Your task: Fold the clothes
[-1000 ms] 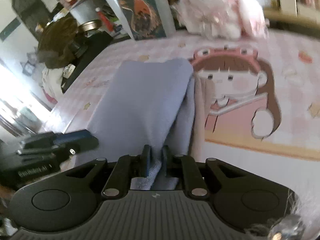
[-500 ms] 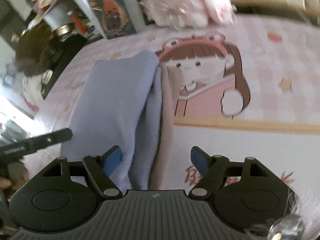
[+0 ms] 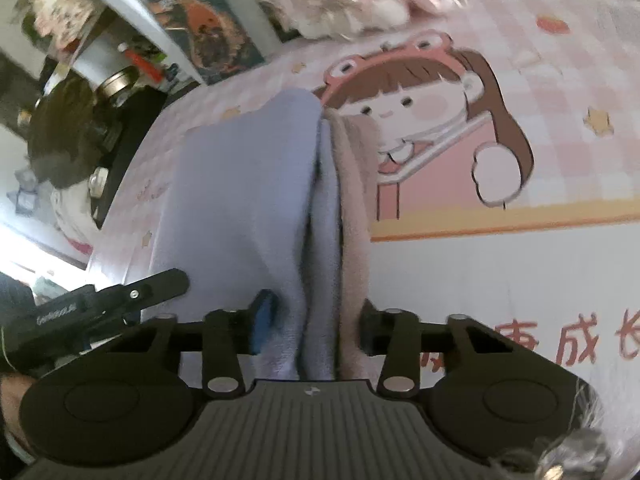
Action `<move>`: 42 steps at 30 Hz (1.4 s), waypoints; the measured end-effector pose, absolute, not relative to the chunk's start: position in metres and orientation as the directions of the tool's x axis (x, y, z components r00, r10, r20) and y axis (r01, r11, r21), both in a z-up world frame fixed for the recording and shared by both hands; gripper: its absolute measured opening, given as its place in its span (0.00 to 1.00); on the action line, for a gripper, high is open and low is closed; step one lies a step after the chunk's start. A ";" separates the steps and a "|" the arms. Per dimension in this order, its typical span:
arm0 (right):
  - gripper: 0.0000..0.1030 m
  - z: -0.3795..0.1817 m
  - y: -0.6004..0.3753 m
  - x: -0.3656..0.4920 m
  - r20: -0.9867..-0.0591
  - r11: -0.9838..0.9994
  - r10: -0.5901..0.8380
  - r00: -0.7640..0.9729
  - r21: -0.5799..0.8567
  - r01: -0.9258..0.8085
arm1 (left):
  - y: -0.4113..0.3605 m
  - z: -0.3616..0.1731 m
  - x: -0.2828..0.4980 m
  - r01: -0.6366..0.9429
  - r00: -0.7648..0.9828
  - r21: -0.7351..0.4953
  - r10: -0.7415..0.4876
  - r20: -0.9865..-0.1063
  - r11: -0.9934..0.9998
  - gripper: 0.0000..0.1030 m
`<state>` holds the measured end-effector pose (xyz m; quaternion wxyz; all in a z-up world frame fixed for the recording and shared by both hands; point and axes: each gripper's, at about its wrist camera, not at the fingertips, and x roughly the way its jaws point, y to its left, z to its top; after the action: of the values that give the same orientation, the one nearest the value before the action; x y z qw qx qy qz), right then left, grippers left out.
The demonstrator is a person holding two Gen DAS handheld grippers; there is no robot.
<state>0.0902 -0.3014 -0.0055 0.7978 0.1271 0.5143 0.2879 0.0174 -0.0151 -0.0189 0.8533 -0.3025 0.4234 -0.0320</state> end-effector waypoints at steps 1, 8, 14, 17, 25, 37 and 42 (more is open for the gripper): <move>0.29 -0.002 -0.300 0.087 -0.746 0.805 0.583 0.321 0.477 -0.353 | -0.020 -0.014 0.017 -0.191 0.640 -0.510 -0.288 -0.712 0.839 0.52; 0.28 0.006 -0.299 0.076 -0.749 0.817 0.557 0.358 0.416 -0.400 | -0.041 0.000 0.016 -0.140 0.626 -0.389 -0.223 -0.747 0.911 0.52; 0.43 -0.007 -0.307 0.094 -0.751 0.799 0.593 0.291 0.502 -0.332 | -0.016 -0.012 0.021 -0.154 0.601 -0.510 -0.329 -0.728 0.846 0.59; 0.50 -0.006 -0.309 0.096 -0.741 0.785 0.608 0.287 0.506 -0.358 | -0.021 -0.011 0.020 -0.164 0.612 -0.509 -0.318 -0.724 0.845 0.62; 0.29 0.004 -0.315 0.093 -0.712 0.751 0.635 0.300 0.478 -0.455 | -0.034 -0.008 0.016 -0.189 0.640 -0.508 -0.287 -0.713 0.841 0.48; 0.27 0.024 -0.345 0.081 -0.657 0.707 0.668 0.348 0.416 -0.572 | -0.096 0.030 0.003 -0.102 0.714 -0.396 -0.209 -0.668 0.913 0.46; 0.27 0.027 -0.369 0.077 -0.643 0.704 0.675 0.361 0.415 -0.577 | -0.119 0.035 0.002 -0.094 0.721 -0.382 -0.202 -0.663 0.919 0.46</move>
<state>0.0769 -0.3686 0.0269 0.8228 0.0587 0.4181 0.3805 0.0018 -0.1186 0.0354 0.9061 -0.1984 0.3724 -0.0297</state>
